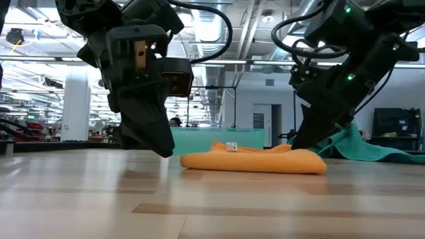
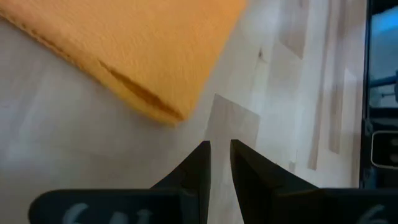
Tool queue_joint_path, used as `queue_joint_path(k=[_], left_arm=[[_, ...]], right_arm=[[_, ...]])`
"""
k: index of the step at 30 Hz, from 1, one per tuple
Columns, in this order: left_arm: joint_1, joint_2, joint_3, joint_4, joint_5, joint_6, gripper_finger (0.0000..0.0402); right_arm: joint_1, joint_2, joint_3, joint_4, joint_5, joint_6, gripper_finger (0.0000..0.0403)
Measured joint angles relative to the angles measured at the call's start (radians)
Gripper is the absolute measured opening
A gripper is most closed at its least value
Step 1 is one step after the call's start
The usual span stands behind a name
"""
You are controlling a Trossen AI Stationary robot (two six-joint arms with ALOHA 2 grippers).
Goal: Roll microfiber towels into tight, uniform cylinder then place into a basket
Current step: Roll the yellow microfiber cloth on the table
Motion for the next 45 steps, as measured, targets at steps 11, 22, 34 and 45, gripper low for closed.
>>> queue_joint_path(k=[11, 22, 34, 45], left_arm=[[0.011, 0.000, 0.077, -0.001, -0.052, 0.163, 0.0052], [0.003, -0.001, 0.111, 0.000, -0.228, 0.366, 0.0052], [-0.002, -0.001, 0.111, -0.006, -0.270, 0.331, 0.0052], [0.018, 0.124, 0.150, 0.037, -0.232, 0.355, 0.0052]], right_arm=[[0.035, -0.002, 0.000, 0.005, 0.038, -0.087, 0.0116], [0.085, -0.002, 0.060, 0.002, 0.047, -0.150, 0.0116], [0.096, -0.002, 0.066, -0.005, 0.047, -0.156, 0.0116], [0.096, -0.002, 0.066, 0.003, 0.043, -0.155, 0.0116]])
